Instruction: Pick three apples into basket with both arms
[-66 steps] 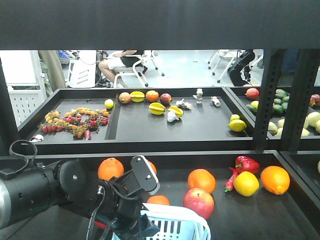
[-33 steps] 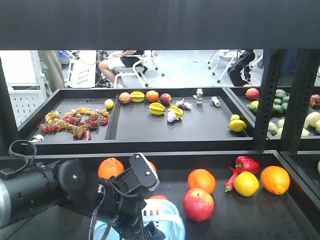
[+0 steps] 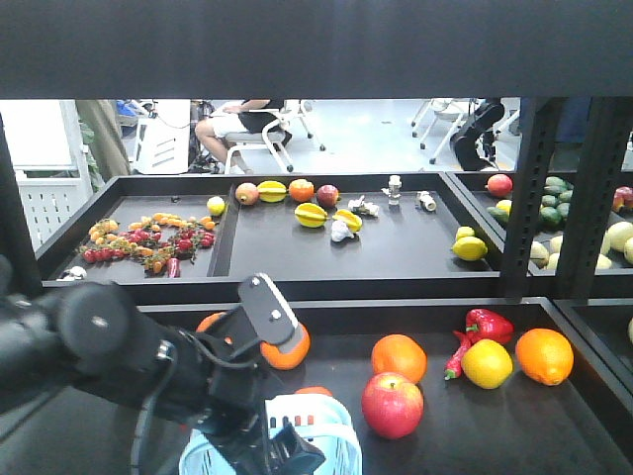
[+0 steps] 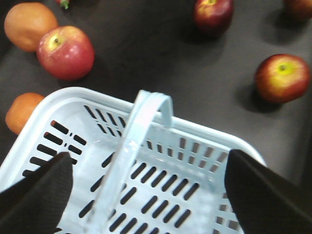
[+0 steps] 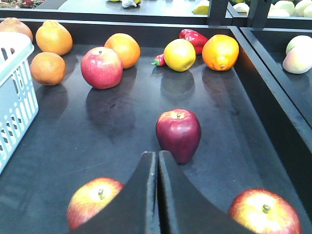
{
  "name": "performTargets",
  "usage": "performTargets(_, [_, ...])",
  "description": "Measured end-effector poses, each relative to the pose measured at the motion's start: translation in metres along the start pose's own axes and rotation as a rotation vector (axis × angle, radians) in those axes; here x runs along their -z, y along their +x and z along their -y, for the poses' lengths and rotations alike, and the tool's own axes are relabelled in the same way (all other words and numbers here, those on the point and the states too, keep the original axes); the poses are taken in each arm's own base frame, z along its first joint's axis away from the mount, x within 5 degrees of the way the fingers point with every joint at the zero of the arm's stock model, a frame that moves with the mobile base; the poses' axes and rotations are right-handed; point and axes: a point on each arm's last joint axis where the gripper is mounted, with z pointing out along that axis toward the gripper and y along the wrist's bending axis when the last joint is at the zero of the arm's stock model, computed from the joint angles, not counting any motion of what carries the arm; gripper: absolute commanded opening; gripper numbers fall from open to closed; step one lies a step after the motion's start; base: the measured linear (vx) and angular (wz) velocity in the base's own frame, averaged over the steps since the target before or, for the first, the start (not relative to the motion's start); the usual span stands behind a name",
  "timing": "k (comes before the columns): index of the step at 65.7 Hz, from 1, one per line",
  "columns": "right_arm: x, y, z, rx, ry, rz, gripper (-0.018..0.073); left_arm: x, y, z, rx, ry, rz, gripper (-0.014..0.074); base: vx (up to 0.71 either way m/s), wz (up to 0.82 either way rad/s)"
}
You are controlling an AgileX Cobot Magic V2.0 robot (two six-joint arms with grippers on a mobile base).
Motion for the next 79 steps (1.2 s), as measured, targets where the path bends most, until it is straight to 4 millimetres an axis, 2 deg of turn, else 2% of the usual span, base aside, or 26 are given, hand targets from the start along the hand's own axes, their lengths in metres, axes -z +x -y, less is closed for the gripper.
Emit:
performTargets(7, [0.000, 0.000, 0.000, 0.000, 0.000, 0.000, -0.0004, 0.033, -0.010, 0.012, -0.018, -0.004, 0.045, 0.0497, 0.00, 0.00])
performTargets(14, [0.000, 0.000, 0.000, 0.000, 0.000, 0.000, -0.0004, 0.077, -0.022, 0.026, -0.059, -0.057, 0.139, 0.0369, 0.00, 0.00])
performTargets(21, [0.000, 0.000, 0.000, 0.000, 0.000, 0.000, -0.0004, 0.133, -0.032, 0.045, -0.113, -0.146, 0.279, 0.0192, 0.00, 0.00])
performTargets(29, [0.000, 0.000, 0.000, 0.000, 0.000, 0.000, -0.0004, 0.185, -0.034, 0.068, -0.166, -0.213, 0.400, -0.0008, 0.00, 0.00])
performTargets(35, [0.000, 0.000, 0.000, 0.000, 0.000, 0.000, -0.0004, 0.211, -0.030, 0.083, -0.200, -0.231, 0.441, -0.0008, 0.00, 0.00])
performTargets(49, [0.000, 0.000, 0.000, 0.000, 0.000, 0.000, -0.0004, 0.238, -0.021, 0.101, -0.243, -0.243, 0.466, -0.0008, 0.00, 0.00])
performTargets(68, [0.000, -0.001, 0.001, 0.020, 0.006, 0.013, -0.0004, 0.245, -0.019, 0.105, -0.252, -0.249, 0.479, -0.0008, 0.00, 0.00])
performTargets(73, [0.001, -0.010, 0.000, -0.066, -0.004, 0.113, -0.0004, 0.245, -0.019, 0.105, -0.252, -0.249, 0.479, -0.0008, 0.00, 0.00])
performTargets(79, [0.007, -0.036, 0.004, -0.197, 0.001, 0.406, -0.0004, 0.245, -0.019, 0.105, -0.253, -0.249, 0.478, -0.0008, 0.00, 0.00])
